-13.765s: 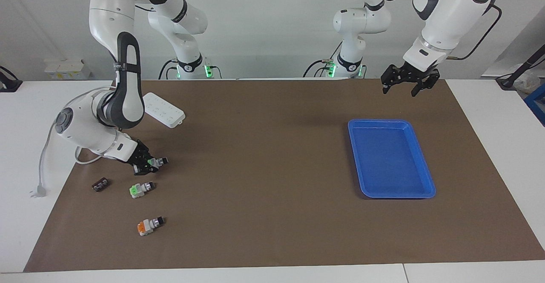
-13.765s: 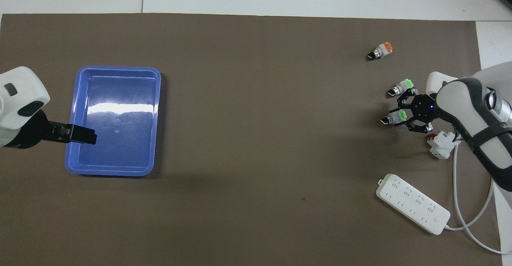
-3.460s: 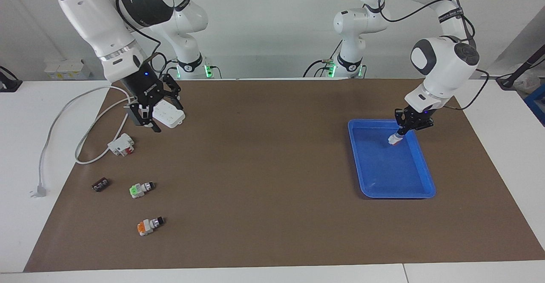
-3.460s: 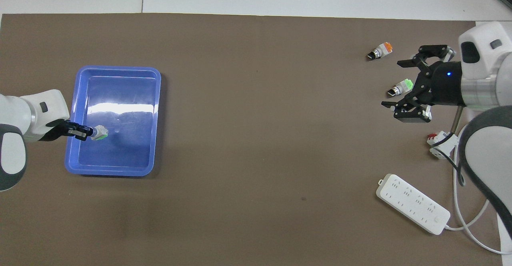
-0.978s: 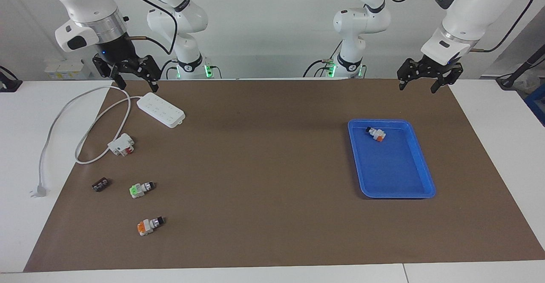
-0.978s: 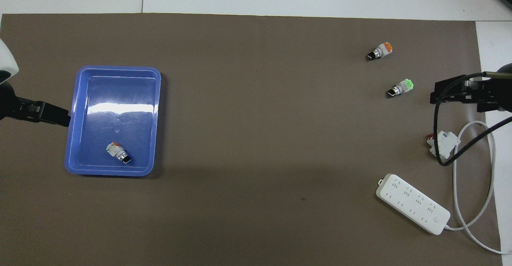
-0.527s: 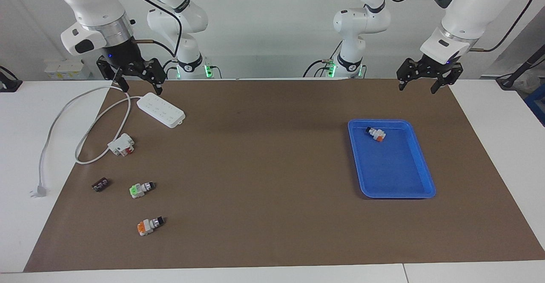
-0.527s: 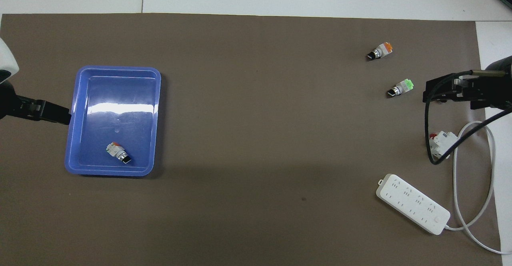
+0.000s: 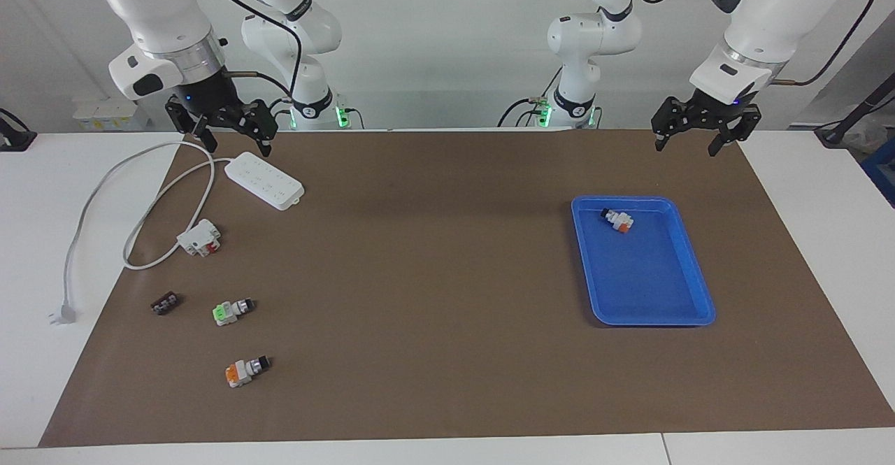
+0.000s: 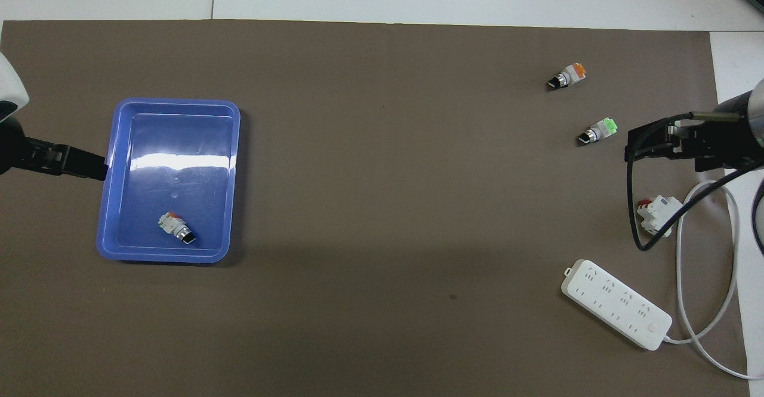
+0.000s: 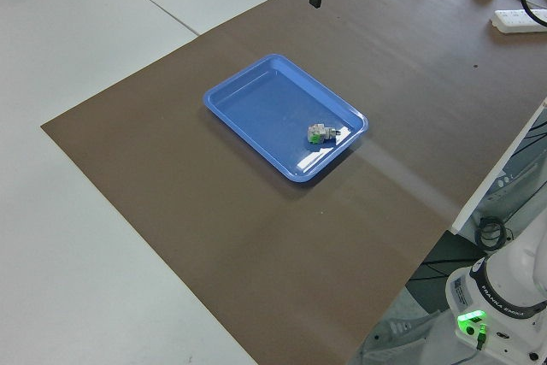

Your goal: Turn and place switch with both arms

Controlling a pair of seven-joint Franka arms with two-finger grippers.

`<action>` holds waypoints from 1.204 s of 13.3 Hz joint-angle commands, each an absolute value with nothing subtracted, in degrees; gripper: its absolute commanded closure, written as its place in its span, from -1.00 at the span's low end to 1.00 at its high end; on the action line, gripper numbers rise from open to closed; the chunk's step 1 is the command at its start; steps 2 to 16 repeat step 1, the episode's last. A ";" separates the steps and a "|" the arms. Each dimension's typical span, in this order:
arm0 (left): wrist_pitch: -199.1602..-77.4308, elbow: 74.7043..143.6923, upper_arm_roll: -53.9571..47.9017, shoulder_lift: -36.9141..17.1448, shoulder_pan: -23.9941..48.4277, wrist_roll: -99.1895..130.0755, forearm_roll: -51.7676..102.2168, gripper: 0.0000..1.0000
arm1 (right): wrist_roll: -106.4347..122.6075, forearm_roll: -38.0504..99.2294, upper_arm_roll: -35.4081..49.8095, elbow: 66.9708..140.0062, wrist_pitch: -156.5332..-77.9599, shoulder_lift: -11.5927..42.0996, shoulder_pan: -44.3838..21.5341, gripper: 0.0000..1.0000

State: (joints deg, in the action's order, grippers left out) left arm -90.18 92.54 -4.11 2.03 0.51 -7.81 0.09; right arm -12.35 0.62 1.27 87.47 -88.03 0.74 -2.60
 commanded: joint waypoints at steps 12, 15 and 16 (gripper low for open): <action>-91.41 94.22 -3.87 3.34 0.88 -7.21 0.62 -1.00 | -12.83 -0.26 2.46 88.86 -88.59 -0.44 -1.32 -1.00; -91.41 94.22 -3.87 3.34 0.88 -7.21 0.62 -1.00 | -12.83 -0.26 2.46 88.86 -88.59 -0.44 -1.32 -1.00; -91.41 94.22 -3.87 3.34 0.88 -7.21 0.62 -1.00 | -12.83 -0.26 2.46 88.86 -88.59 -0.44 -1.32 -1.00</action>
